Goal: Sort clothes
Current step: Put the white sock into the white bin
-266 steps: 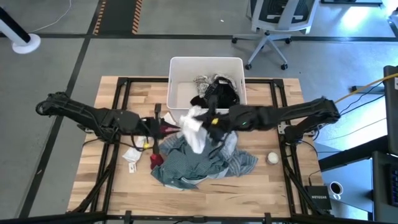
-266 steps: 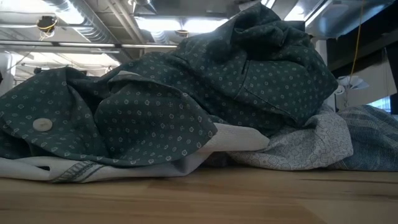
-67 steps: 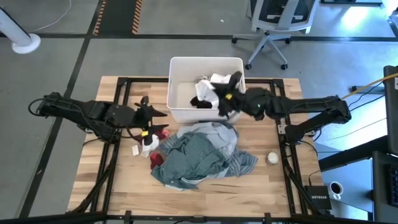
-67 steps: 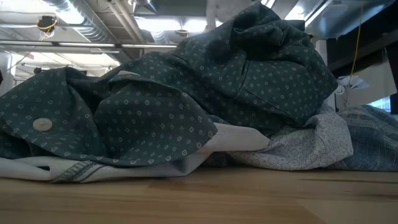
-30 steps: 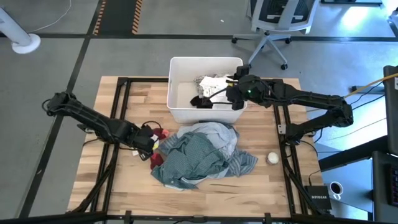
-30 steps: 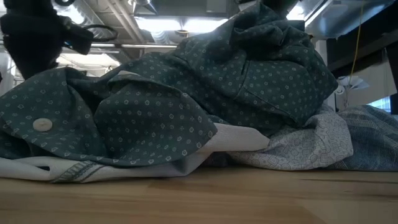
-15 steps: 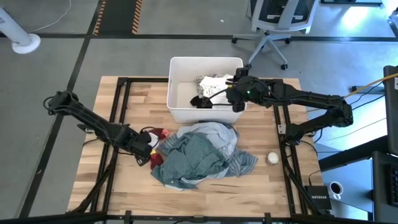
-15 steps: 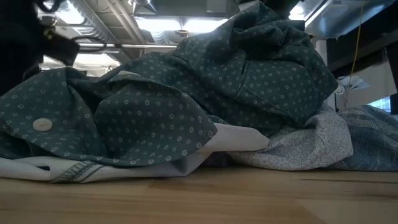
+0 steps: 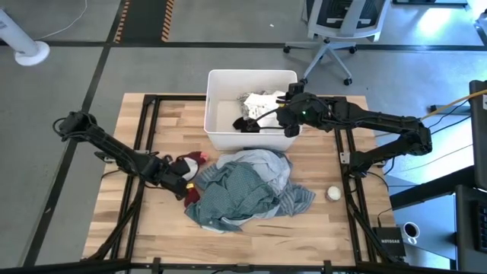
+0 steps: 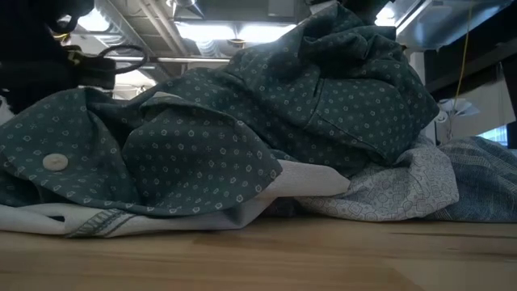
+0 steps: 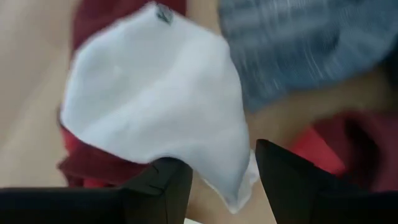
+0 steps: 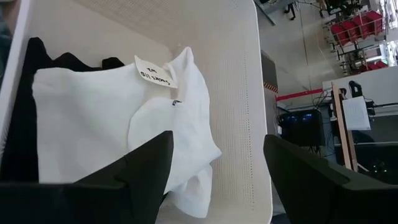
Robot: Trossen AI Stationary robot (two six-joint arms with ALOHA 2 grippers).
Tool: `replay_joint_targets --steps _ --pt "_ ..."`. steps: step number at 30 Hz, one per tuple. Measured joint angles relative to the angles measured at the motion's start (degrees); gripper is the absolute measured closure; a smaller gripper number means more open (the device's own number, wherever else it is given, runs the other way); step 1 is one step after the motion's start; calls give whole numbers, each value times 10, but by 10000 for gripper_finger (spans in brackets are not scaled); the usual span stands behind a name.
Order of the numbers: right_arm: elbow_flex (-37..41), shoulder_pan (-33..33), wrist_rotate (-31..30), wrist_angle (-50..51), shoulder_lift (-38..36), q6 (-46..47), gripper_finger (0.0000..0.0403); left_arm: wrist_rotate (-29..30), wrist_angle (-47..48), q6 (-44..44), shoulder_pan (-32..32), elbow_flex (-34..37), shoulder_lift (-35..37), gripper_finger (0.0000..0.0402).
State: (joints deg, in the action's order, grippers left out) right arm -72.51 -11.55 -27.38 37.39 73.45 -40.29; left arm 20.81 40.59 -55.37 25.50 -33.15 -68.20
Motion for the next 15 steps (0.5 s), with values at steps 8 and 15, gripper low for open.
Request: replay_joint_targets --steps 8,15 --pt "0 0 0 0 0 0 134 46 -40 77 0 0 0 309" --pt "0 0 41 -14 0 -2 134 49 -51 157 4 -4 0 391"
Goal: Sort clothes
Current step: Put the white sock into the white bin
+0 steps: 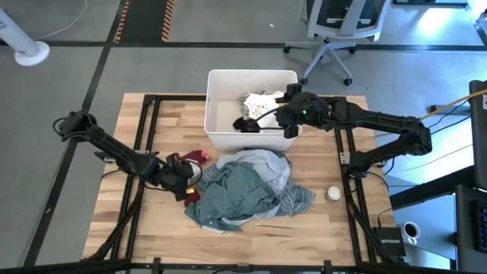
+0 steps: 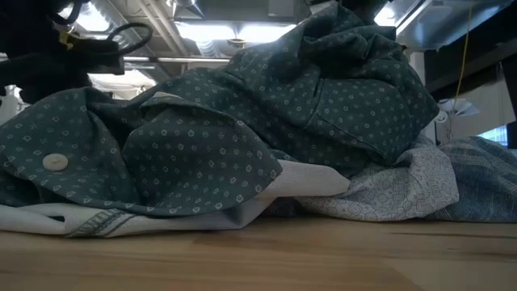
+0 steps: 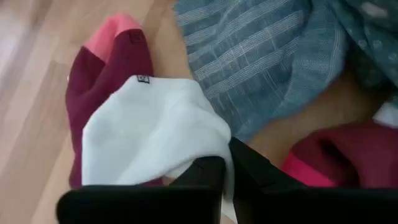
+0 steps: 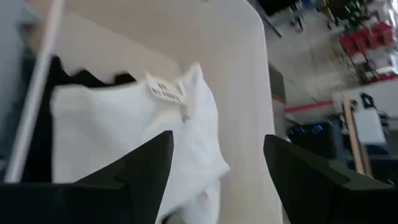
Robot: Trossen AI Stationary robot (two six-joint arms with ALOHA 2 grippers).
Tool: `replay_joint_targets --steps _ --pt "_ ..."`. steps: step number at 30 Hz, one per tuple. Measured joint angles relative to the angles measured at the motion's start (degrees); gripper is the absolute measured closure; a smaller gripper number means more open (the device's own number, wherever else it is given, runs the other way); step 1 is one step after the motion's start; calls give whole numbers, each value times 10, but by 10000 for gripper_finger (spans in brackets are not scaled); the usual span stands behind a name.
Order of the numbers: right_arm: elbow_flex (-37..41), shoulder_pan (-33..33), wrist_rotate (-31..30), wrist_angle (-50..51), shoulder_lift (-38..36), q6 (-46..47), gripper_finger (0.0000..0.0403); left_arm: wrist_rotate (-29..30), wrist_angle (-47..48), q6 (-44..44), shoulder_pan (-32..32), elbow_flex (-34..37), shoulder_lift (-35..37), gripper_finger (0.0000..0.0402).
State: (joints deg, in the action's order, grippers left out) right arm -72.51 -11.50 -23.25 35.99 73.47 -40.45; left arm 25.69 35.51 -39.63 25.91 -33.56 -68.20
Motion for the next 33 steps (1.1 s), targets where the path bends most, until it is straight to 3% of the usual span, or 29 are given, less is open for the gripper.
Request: replay_joint_targets --steps 13,20,26,33 --pt "0 122 32 -138 2 -62 134 108 165 39 0 -160 61 398" --pt "0 174 78 -198 19 -66 134 171 38 157 0 -202 83 398" --pt "0 192 102 -247 66 -65 134 174 -106 287 -11 -202 78 396" --pt "0 194 142 -331 144 -73 134 175 -191 362 -25 -202 77 398"
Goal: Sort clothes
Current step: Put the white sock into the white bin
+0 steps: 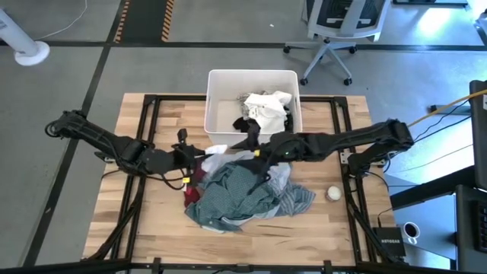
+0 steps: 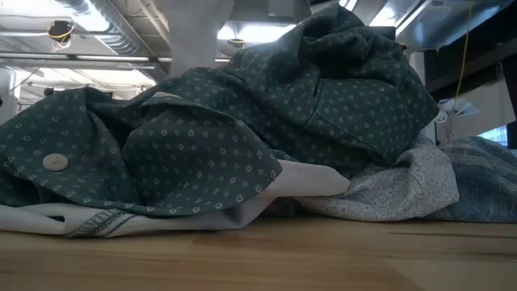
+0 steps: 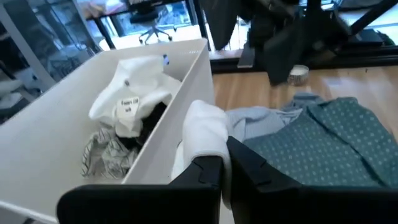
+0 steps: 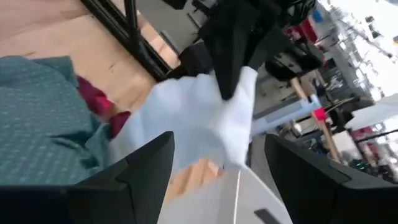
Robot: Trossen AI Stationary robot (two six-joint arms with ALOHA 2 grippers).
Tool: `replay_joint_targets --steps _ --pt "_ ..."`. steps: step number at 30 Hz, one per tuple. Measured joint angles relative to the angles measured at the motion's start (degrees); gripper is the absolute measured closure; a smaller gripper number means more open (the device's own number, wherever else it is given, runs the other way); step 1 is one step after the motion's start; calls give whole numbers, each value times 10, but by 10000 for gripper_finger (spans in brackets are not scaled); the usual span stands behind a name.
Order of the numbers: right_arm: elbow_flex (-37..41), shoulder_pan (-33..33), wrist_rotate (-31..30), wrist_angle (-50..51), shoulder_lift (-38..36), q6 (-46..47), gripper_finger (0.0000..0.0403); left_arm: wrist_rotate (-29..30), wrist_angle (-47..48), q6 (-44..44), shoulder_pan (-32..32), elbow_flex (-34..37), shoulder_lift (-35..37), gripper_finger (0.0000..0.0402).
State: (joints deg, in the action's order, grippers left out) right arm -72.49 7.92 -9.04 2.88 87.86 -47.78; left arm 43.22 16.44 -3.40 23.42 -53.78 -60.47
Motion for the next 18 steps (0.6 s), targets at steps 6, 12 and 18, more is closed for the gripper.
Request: replay_joint_targets --steps 6,12,18 --pt "0 0 -3 -98 42 -6 134 -5 -48 39 0 0 -11 395" --pt "0 0 -3 -121 61 -7 134 -15 -119 108 -1 1 -40 399" --pt "0 0 3 -125 67 -20 162 -16 -196 171 -6 1 -47 389"
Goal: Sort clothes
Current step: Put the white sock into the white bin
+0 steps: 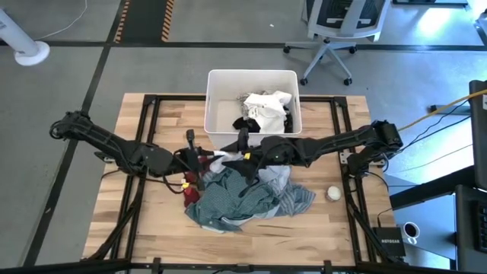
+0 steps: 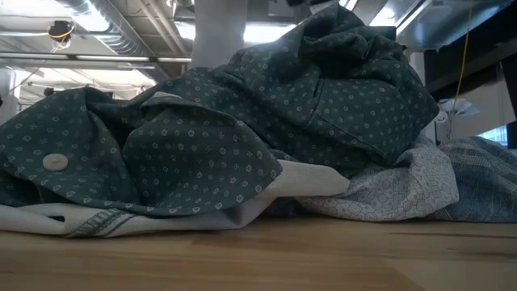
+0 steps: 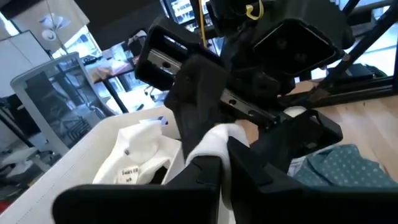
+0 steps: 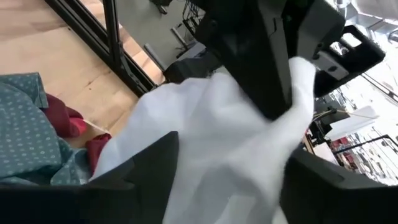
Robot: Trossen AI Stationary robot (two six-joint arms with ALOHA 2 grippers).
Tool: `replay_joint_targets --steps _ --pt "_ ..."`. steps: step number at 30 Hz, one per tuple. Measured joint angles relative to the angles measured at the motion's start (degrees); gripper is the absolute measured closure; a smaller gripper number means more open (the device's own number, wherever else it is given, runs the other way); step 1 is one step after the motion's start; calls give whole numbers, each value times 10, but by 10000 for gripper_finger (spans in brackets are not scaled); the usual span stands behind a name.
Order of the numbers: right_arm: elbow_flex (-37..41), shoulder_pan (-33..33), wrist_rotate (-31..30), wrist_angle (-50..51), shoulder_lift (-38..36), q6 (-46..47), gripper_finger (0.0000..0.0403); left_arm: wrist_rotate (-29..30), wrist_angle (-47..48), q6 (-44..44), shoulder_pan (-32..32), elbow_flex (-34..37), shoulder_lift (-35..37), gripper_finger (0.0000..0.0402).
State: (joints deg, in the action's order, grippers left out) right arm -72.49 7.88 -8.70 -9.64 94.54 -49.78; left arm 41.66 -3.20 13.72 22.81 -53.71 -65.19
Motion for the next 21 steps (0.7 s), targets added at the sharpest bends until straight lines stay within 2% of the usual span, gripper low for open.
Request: replay_joint_targets --steps 3,8,10,15,18,21 --pt "0 0 4 -5 0 -1 226 0 -6 0 0 0 0 388" --pt "0 0 8 -16 0 -6 375 0 -5 -11 0 0 0 388" --pt "0 0 -9 -13 -2 -18 384 0 -4 -17 0 0 0 379" --pt "-10 0 -57 5 -29 -40 368 6 -5 -9 -1 0 6 331" --pt "-21 0 -73 15 -56 -62 388 38 -5 -8 -2 -6 19 293" --pt "-44 0 -117 37 -82 -91 391 61 3 -8 -2 -15 35 260"
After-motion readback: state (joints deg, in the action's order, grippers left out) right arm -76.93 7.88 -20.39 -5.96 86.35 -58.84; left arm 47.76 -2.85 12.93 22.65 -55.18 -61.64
